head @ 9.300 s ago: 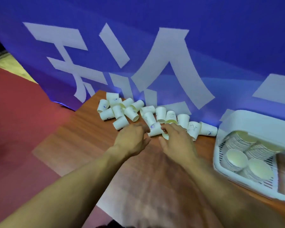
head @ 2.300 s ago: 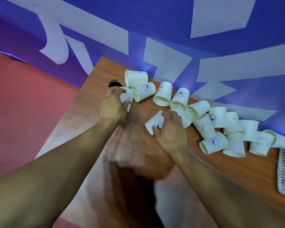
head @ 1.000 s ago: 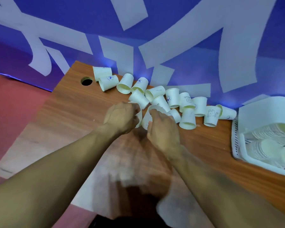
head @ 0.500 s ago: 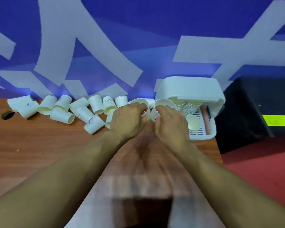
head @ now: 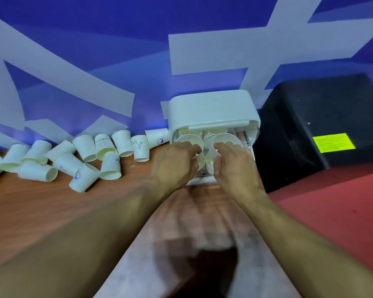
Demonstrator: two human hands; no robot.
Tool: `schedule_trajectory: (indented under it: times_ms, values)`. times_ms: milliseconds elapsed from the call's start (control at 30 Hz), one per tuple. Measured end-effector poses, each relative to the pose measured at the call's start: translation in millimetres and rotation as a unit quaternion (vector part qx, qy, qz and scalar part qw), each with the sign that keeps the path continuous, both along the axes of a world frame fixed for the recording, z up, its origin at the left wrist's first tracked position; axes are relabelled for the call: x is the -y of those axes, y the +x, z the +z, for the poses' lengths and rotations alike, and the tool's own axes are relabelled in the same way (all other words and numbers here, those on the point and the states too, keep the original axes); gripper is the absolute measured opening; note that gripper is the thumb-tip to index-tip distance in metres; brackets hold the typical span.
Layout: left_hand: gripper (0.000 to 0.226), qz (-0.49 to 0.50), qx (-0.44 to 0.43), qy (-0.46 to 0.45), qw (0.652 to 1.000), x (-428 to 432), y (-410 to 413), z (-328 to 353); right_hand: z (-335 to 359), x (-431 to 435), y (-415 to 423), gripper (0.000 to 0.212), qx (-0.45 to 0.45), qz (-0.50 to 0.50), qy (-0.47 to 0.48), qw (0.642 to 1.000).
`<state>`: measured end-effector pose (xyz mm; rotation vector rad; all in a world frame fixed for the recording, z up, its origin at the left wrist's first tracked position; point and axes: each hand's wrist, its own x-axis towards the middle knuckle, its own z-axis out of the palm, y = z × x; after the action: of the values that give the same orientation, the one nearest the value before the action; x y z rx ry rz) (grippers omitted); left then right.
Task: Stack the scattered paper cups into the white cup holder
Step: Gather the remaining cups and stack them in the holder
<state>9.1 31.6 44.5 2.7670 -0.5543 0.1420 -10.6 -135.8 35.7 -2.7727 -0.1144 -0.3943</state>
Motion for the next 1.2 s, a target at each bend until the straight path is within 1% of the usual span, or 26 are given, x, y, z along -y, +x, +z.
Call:
schedule_trajectory:
  times_ms: [133, 233, 333, 433, 567, 733, 833, 967, 1067, 1200]
  values:
    - [0.027, -0.032, -0.026, 0.026, 0.999, 3, 5, -10, -21, 1, 8, 0.027, -0.032, 0.004, -0.018, 0.999]
    - [0.022, -0.06, -0.046, 0.05, 0.996, 3, 9, -21, -29, 1, 10, 0.027, -0.051, 0.018, -0.034, 0.998]
    - [0.018, -0.065, -0.059, 0.068, 0.994, 5, 12, -30, -37, 0, 11, 0.024, -0.069, 0.026, -0.053, 0.996]
    - [0.018, -0.069, -0.06, 0.09, 0.992, 7, 14, -36, -46, 1, 14, 0.022, -0.077, 0.026, -0.048, 0.996]
    - [0.026, -0.073, -0.074, 0.131, 0.986, 9, 15, -40, -55, -1, 18, 0.008, -0.094, 0.029, -0.045, 0.994]
    - [0.029, -0.062, -0.085, 0.154, 0.982, 10, 18, -43, -62, -3, 21, 0.011, -0.113, 0.046, -0.034, 0.992]
    - [0.031, -0.066, -0.087, 0.17, 0.979, 11, 21, -43, -65, -3, 24, 0.009, -0.114, 0.042, -0.017, 0.992]
    - [0.026, -0.059, -0.094, 0.164, 0.98, 13, 23, -47, -67, -3, 24, 0.006, -0.108, 0.031, 0.005, 0.994]
    - [0.021, -0.052, -0.093, 0.155, 0.982, 15, 23, -52, -67, -3, 22, 0.007, -0.102, 0.028, 0.009, 0.994]
    - [0.022, -0.049, -0.094, 0.152, 0.983, 16, 22, -53, -68, -2, 24, 0.012, -0.096, 0.033, -0.001, 0.995]
